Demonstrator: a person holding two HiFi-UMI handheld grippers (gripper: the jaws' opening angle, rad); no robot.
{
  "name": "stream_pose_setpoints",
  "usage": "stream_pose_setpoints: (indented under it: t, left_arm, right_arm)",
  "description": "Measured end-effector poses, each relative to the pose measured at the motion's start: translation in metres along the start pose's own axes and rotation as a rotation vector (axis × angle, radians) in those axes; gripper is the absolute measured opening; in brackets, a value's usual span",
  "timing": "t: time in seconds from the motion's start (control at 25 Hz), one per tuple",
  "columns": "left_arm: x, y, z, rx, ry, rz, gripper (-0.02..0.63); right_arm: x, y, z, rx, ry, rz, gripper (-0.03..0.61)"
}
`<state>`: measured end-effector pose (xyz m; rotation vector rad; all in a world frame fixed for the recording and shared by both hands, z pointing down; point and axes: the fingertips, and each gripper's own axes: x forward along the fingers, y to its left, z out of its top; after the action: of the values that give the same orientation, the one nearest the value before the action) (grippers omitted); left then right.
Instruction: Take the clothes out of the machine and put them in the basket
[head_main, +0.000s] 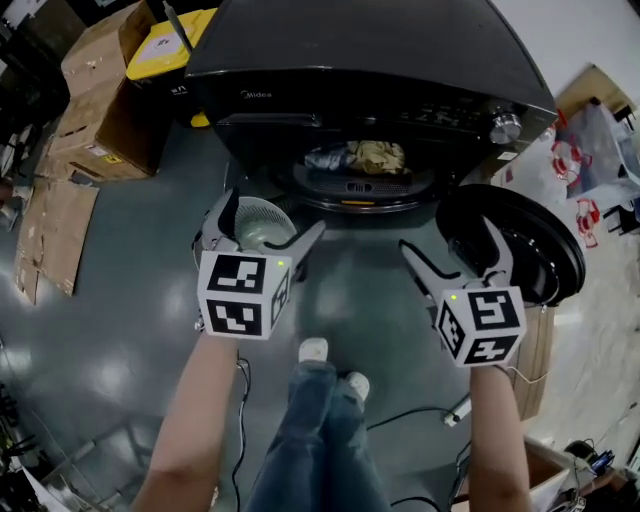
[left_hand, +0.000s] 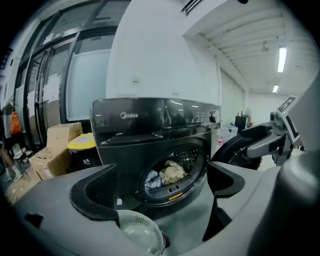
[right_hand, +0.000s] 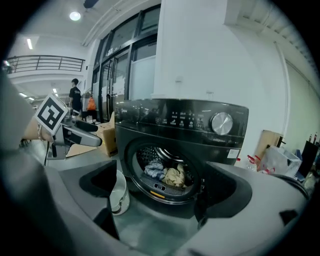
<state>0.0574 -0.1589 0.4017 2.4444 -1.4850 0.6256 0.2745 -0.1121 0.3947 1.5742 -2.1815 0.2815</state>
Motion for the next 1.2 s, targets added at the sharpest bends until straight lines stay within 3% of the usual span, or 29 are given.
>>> stream_pose_setpoints:
  t: [0.4,0.68,1.08,1.2]
  left_arm:
    - [0.066,0.008,-0.077,0.004,0.082,-0.016,0.565]
    - [0.101,0.017,-0.116,0.001,0.119,-0.015,0.565]
    - [0.162,0.03,-0.161,-0.06,0.156,-0.031,0.563]
    - [0.175,0.034,-0.166,-0.044,0.157,-0.041,0.563]
  right_arm:
    - [0.075,0.021,-0.081,0.003,0.08,0.048,0.548]
    - [0.12,0.021,-0.126,0.001,0.119,0.033,0.548]
    - [0.182,0.016,-0.163,-0.01,0.181,0.031,0.546]
    - [0.205,0.013,-0.171,0.046,0.184,0.056,0.546]
